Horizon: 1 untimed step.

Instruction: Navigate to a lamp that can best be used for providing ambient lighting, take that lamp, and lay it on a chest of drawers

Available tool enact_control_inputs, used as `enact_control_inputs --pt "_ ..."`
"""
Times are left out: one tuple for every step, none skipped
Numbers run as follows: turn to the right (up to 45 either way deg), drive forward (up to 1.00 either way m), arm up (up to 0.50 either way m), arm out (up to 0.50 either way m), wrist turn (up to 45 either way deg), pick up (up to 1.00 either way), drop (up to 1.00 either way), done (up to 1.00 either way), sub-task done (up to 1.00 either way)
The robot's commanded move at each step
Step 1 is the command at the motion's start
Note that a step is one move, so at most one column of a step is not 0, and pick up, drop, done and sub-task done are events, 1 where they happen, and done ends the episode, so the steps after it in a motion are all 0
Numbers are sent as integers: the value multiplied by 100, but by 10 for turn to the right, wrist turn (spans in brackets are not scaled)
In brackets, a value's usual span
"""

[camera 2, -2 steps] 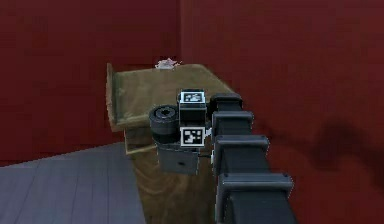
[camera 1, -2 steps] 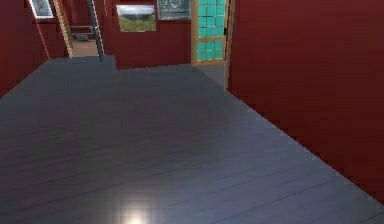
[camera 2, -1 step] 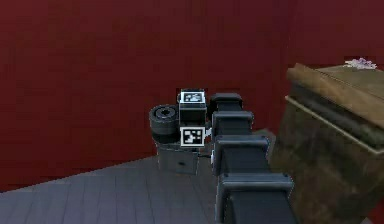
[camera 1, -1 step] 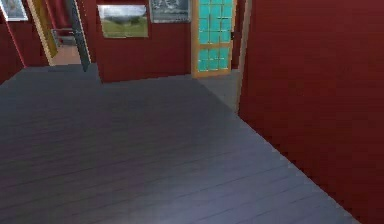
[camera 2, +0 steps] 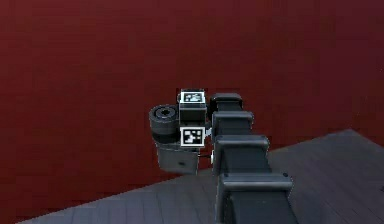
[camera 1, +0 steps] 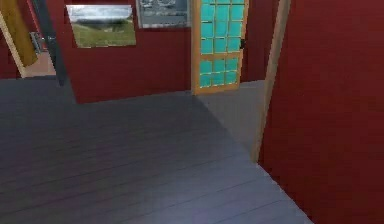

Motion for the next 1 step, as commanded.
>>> enact_control_inputs --pt "0 100 0 0 0 0 0 0 0"
